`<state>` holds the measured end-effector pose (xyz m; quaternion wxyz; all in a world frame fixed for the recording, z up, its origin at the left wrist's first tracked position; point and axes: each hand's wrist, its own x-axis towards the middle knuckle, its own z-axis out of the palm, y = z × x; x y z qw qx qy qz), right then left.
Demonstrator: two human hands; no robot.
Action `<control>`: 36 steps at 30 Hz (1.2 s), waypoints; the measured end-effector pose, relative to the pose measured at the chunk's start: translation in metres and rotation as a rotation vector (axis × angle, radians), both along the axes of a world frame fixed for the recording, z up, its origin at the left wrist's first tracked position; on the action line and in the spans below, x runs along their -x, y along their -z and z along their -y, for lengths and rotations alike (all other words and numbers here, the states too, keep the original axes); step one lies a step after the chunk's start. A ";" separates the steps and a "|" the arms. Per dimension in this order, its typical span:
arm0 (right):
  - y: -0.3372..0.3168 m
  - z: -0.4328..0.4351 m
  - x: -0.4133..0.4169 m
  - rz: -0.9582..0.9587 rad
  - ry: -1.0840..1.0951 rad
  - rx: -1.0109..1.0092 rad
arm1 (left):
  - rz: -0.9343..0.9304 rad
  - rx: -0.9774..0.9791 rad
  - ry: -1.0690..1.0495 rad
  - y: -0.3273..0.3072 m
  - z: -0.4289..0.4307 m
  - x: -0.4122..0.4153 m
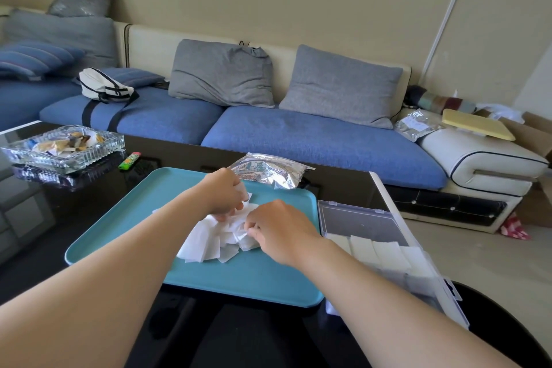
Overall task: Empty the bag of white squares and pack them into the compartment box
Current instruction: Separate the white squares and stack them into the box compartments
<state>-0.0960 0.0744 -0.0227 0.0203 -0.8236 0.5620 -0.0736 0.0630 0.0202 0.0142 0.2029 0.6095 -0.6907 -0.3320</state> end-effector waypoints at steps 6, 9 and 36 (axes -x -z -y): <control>-0.006 0.006 0.012 0.301 0.091 -0.008 | -0.070 -0.022 0.013 -0.004 -0.002 -0.001; -0.015 0.004 0.021 0.467 0.133 0.071 | -0.078 0.001 0.009 -0.006 -0.004 0.001; -0.025 -0.015 0.050 0.256 -0.023 0.755 | -0.970 -0.396 0.022 -0.035 -0.033 0.045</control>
